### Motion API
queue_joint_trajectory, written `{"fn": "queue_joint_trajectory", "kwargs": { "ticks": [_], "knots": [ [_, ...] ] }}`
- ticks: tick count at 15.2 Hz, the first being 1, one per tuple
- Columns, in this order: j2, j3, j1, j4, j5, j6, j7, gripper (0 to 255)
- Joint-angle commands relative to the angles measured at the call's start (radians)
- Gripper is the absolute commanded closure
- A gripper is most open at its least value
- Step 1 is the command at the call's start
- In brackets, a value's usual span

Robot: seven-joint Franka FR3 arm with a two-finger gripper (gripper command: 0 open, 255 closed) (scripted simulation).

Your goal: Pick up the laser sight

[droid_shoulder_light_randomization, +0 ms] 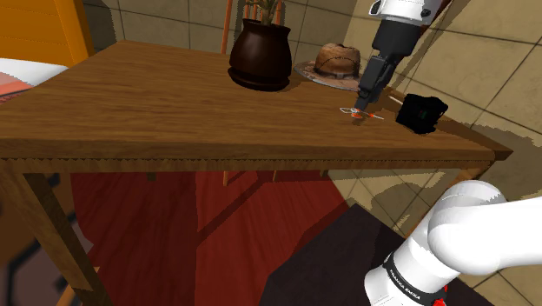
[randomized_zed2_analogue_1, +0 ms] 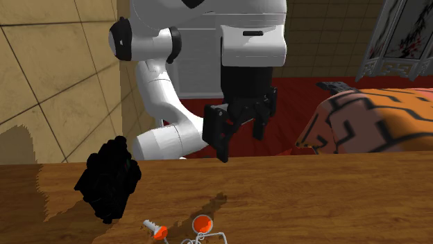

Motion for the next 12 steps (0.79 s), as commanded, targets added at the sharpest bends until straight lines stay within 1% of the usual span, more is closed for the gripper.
{"fn": "queue_joint_trajectory", "kwargs": {
  "ticks": [1,12],
  "knots": [
    [0.000,0.000,0.000,0.000,0.000,0.000,0.000,0],
    [0.034,-0.210,-0.134,0.109,-0.155,-0.172,-0.072,0]
  ]
}}
